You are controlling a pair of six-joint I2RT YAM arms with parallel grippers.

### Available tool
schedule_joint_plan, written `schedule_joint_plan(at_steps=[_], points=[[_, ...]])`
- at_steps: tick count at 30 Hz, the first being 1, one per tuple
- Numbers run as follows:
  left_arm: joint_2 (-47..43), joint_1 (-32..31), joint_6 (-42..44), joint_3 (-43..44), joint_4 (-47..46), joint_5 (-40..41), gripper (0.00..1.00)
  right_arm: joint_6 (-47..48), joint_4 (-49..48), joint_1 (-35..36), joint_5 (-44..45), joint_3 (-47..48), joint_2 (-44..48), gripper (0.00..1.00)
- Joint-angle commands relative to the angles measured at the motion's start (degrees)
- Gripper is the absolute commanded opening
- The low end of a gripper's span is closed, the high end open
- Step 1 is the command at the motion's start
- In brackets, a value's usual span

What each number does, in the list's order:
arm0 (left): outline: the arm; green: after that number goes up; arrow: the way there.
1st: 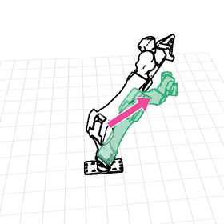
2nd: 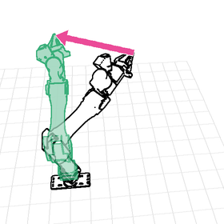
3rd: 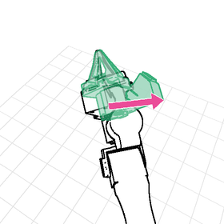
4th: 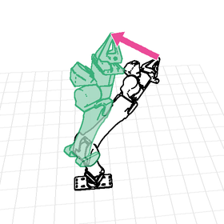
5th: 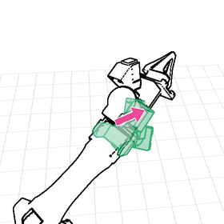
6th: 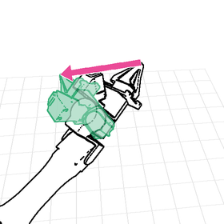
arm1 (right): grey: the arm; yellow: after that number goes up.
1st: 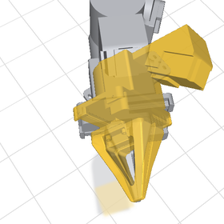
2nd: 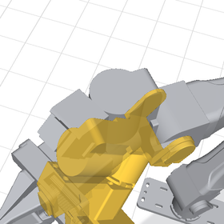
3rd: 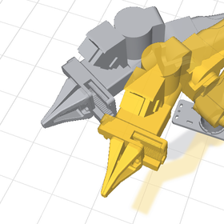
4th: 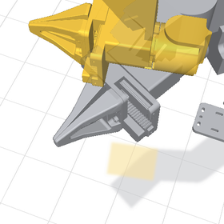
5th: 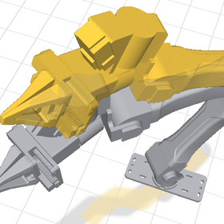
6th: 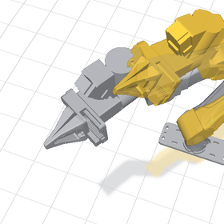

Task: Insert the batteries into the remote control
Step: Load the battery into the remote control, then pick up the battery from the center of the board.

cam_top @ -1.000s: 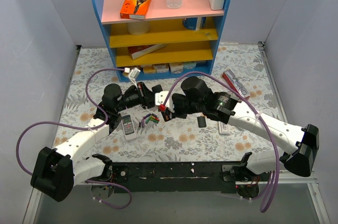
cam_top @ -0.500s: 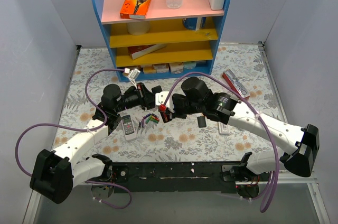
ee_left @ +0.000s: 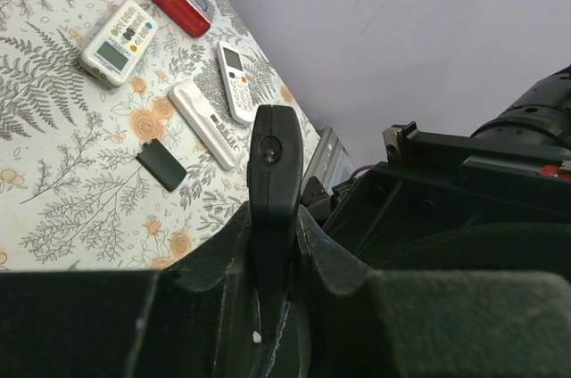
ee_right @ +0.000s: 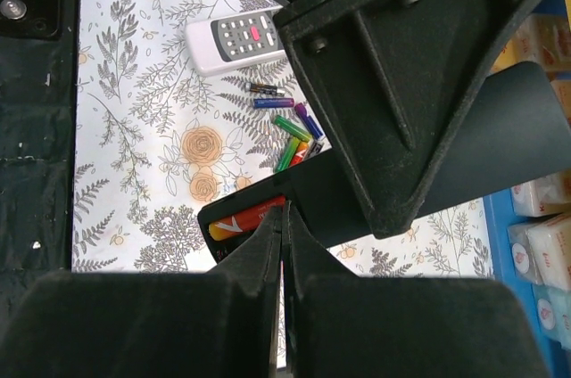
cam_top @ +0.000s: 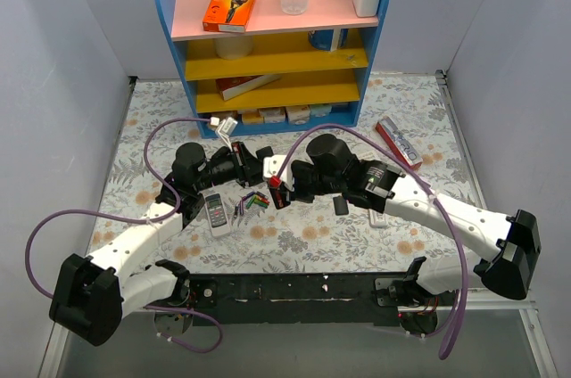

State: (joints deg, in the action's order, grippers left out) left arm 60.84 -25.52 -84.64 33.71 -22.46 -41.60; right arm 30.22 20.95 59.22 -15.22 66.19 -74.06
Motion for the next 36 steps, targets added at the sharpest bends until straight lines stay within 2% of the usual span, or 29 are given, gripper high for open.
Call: schedule_joint_plan(at_steps=[1,7,13,18,22,26,30,36], points=[[-3.7,0.0,-1.9,1.5,-2.7,3.8,0.00,-2.6,4.0,0.6,2.7,-2.5,-1.5,0.01],[-4.7,-0.1,-5.4,-0.9,0.3,10.2,0.00,-3.3,0.9,2.4,7.9,-3.5,-2.8,0.01],[-6.3,-0.1,-6.2,-3.3,2.4,15.4,0.00,-4.1,0.0,3.0,8.2,-1.8,-3.0,0.01],[-11.0,-0.1,-4.5,-7.0,11.6,26.4,0.00,-6.9,-0.9,2.4,9.5,0.6,-0.6,0.04],[-17.4,0.1,-4.2,-8.5,19.9,36.1,0.00,-10.4,-0.3,-2.4,5.7,0.9,-0.9,0.16],[-23.8,0.2,-3.9,-8.1,31.1,46.2,0.00,-13.9,-0.3,-6.0,3.4,-0.6,-4.0,0.18],[-31.3,0.2,-2.0,-8.1,35.4,48.7,0.00,-16.0,-0.6,-6.5,3.7,-0.7,-8.7,0.22],[-36.8,0.2,0.0,-6.9,38.5,49.0,0.00,-20.9,-2.7,-6.6,5.6,1.3,-18.0,0.27]])
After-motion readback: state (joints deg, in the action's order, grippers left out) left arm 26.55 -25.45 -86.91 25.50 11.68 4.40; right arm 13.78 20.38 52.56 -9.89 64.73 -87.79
